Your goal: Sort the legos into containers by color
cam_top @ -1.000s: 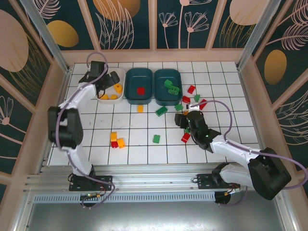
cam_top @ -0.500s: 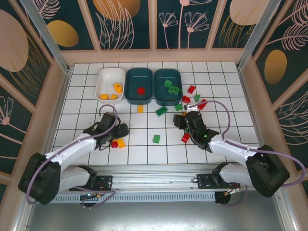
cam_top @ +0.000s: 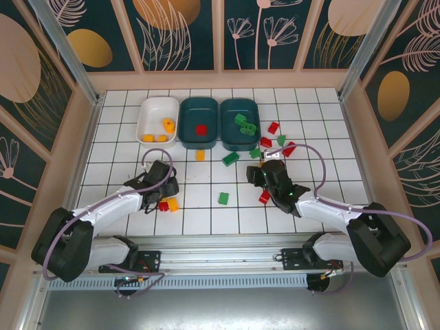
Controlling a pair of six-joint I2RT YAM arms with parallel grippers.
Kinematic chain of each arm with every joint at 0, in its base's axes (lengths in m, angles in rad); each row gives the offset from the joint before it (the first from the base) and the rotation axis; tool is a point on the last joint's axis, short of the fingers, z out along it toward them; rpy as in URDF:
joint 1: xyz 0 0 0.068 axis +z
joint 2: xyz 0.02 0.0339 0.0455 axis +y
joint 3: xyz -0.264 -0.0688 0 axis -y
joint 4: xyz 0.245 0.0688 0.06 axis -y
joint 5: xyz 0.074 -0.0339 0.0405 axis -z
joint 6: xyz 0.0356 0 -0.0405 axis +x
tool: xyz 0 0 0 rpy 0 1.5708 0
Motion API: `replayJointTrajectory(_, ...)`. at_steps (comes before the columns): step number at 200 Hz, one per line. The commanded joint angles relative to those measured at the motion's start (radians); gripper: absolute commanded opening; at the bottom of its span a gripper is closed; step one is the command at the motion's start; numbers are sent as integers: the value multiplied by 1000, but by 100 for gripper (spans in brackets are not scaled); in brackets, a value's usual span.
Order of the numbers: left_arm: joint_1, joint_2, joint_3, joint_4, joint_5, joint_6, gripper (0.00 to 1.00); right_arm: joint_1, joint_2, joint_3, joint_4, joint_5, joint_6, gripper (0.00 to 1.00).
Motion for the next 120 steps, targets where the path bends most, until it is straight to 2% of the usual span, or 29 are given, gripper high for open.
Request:
replayJointTrajectory(1, -3, 18, -3, -20, -18, 7, 64, 8, -12, 11, 34, 32, 4, 63)
replayJointTrajectory(29, -3, 55, -5, -5, -11, 9, 58, 9, -2, 14, 35, 26, 4, 63)
replayJointTrajectory(81, -3, 76, -11, -24, -32, 14, 57, 10, -1, 14, 38, 24, 6, 63)
replayJointTrajectory(92, -3, 86, -16, -13, -28, 14, 51, 10, 3, 14, 40, 25, 6, 63)
replayJointTrajectory(109, -3, 101, -16, 12, -16, 14, 35, 10, 9, 17, 41, 23, 6, 63)
replayJointTrajectory(120, -3, 108, -8, 18, -11, 15, 32, 10, 12, 18, 41, 24, 6, 63)
